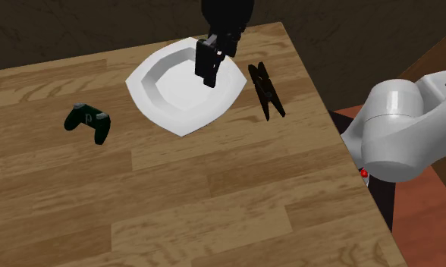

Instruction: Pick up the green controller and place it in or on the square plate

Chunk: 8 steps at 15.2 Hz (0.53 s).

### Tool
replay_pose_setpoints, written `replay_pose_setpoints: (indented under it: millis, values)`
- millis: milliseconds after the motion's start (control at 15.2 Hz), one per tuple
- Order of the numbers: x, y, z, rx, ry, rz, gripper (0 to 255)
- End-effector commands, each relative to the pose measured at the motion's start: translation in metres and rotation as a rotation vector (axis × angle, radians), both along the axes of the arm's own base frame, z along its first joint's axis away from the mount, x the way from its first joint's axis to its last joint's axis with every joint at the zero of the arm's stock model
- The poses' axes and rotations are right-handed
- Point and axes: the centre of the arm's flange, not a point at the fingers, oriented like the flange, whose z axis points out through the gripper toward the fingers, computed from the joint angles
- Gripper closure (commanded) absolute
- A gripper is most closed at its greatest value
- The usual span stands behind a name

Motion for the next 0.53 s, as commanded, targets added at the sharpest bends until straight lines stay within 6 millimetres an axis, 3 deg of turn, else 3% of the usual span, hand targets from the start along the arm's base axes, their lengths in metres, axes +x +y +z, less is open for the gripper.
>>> replay_pose_setpoints:
  millis: [0, 462]
  values:
    - [0.019, 0.021, 0.003, -0.013, -0.001, 0.002, 0]
    - [0.084, 0.093, 0.008, -0.06, -0.003, 0.011, 0]
